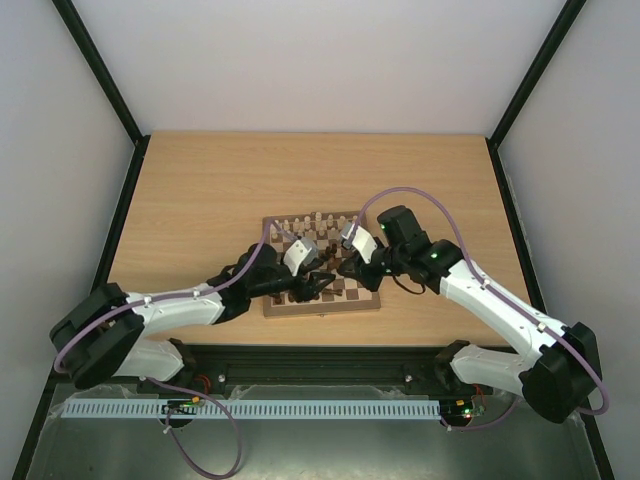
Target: Set up the chess pieces on the board
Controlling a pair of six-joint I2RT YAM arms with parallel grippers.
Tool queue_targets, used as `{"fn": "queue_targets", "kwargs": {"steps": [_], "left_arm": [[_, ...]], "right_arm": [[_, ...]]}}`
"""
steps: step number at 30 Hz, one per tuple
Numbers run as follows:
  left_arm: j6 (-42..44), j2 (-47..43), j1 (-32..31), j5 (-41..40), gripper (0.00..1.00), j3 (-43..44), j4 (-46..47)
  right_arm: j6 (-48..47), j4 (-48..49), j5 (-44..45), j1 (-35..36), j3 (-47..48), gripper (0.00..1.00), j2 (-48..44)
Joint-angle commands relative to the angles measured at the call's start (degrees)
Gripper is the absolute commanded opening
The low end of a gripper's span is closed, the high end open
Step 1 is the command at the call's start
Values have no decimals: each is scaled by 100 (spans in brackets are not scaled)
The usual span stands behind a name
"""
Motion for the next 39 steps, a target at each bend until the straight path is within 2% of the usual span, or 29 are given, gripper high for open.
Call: {"fn": "queue_targets", "kwargs": {"steps": [1,9,21,28,31,35,39], "left_arm": [[353,199,-45,301,58,96,689],[490,486,-129,282,45,284,741],[514,383,-133,156,27,172,787],[532,278,-141,89,20,118,765],[469,249,-141,-11,21,67,729],[414,164,-154,-441,39,-96,789],[649,143,-214,-912,49,-229,947]], "right_arm": [[56,-455,-503,-17,120,4,-53],[67,-463,-635,-17,104,4,-85],[102,-385,-616,-15,70,4,-141],[111,-369,-574,-21,57,4,-145],[115,-362,-545,-21,60,4,-140],[135,-355,-598,-24,75,4,-128],[129,-376,-639,-30,95,4,-118]]}}
